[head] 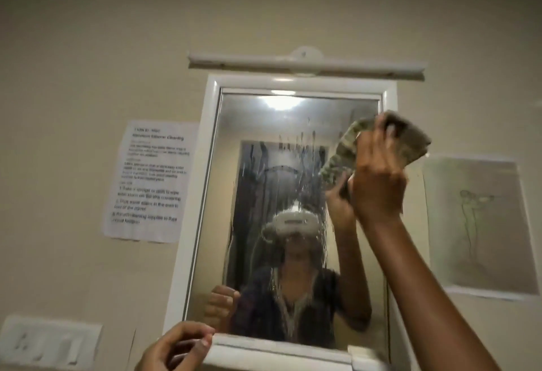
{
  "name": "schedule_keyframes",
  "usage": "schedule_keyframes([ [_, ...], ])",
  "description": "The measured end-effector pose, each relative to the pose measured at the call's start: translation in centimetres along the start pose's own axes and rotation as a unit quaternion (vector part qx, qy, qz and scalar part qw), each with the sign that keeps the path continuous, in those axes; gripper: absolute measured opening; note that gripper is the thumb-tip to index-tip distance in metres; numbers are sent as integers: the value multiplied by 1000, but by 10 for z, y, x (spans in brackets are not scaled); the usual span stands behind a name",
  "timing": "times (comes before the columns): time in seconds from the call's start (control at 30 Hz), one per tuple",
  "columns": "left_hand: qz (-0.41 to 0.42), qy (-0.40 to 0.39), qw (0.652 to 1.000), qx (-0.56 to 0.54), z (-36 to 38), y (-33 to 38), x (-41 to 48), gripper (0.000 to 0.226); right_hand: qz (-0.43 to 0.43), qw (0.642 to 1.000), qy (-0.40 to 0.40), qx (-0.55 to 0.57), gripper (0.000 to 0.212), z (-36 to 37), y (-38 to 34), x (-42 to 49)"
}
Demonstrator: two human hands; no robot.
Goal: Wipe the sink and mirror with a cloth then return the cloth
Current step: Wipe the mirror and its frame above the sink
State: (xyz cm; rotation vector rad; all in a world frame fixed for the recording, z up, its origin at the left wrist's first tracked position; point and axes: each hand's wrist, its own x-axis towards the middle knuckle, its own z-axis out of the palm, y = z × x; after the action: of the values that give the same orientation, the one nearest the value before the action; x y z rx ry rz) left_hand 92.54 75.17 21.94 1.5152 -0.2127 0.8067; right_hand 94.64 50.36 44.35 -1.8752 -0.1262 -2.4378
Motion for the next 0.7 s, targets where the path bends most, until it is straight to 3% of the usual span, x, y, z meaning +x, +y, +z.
schedule_keyframes([
  [0.13, 90, 102, 990, 33, 0, 44, 48, 22, 71, 990, -120, -26, 67, 45, -14, -31],
  [0.27, 174, 179, 966, 68, 7, 91, 112, 23, 132, 984, -118, -8, 65, 58, -24, -34],
  [0.37, 191, 204, 958, 63, 13, 125, 151, 32, 213, 973, -88, -2, 62, 74, -22, -2],
  [0.47, 176, 198, 963, 46, 15, 145, 180, 40, 283, 957, -65, 19, 66, 88, -26, 46],
  [0.6, 121, 123, 985, -22, 19, 148, 208, 44, 287, 954, -67, 46, 64, 104, -52, 97],
  [0.7, 95, 111, 988, -43, 14, 143, 221, 57, 283, 956, -58, 60, 60, 111, -79, 117],
])
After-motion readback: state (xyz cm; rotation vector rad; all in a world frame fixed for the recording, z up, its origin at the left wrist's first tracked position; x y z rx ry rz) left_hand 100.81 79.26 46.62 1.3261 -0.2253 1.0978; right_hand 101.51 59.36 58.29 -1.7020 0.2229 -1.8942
